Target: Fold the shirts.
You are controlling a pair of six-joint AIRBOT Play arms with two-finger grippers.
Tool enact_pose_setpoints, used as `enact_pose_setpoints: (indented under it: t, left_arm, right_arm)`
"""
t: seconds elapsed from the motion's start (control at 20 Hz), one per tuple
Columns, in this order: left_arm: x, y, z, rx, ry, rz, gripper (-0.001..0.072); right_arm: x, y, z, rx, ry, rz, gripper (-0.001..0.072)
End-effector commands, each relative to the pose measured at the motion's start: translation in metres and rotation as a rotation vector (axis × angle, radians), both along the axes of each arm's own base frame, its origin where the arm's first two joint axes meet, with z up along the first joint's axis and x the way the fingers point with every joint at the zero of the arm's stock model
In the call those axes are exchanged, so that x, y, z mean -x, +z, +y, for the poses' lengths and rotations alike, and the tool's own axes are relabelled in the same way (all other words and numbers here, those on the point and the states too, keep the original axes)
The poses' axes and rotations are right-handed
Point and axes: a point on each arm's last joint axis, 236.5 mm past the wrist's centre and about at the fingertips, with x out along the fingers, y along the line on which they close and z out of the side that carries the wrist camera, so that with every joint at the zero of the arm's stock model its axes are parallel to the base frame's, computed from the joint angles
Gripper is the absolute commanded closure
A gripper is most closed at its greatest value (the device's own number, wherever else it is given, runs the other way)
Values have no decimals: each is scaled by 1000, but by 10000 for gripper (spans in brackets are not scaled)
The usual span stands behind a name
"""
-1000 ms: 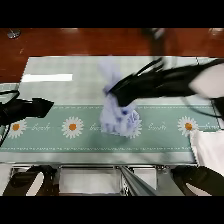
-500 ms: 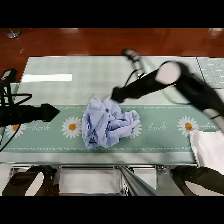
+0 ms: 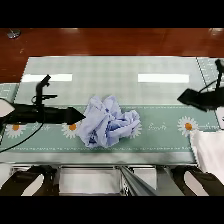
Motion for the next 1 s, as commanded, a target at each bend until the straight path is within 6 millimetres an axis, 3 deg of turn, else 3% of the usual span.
enact_pose_setpoints:
  t: [0.0, 0.1, 0.25, 0.45, 0.65, 0.75, 0.8, 0.85, 0.9, 0.95]
  left_arm:
    - [-5, -66, 32, -229, -25, 148, 2]
    - [0, -91, 49, -281, -2, 257, 2]
    - [32, -110, 46, -260, -70, 454, 2]
    - [51, -100, 6, -73, -168, 490, 2]
    - [83, -122, -12, -98, -223, 507, 2]
    - [87, -129, -26, -76, -233, 464, 8]
    - [84, -130, -31, -66, -227, 449, 84]
    - [79, -129, -33, -59, -216, 430, 409]
    - [73, -129, -32, -60, -201, 409, 651]
    - [66, -128, -32, -61, -185, 387, 686]
  right_arm:
    - [51, -54, 16, -95, -12, 90, 94]
    - [67, -70, 34, -164, 9, 125, 94]
    - [75, -80, 50, -234, 11, 138, 94]
    - [69, -79, 50, -239, 0, 114, 94]
    - [68, -79, 50, -242, -4, 110, 94]
    - [68, -79, 51, -245, -10, 114, 94]
    - [68, -79, 51, -248, -13, 117, 94]
    - [69, -78, 52, -251, -12, 118, 94]
    - [70, -78, 55, -259, -4, 121, 94]
    - [73, -80, 64, -264, 24, 131, 94]
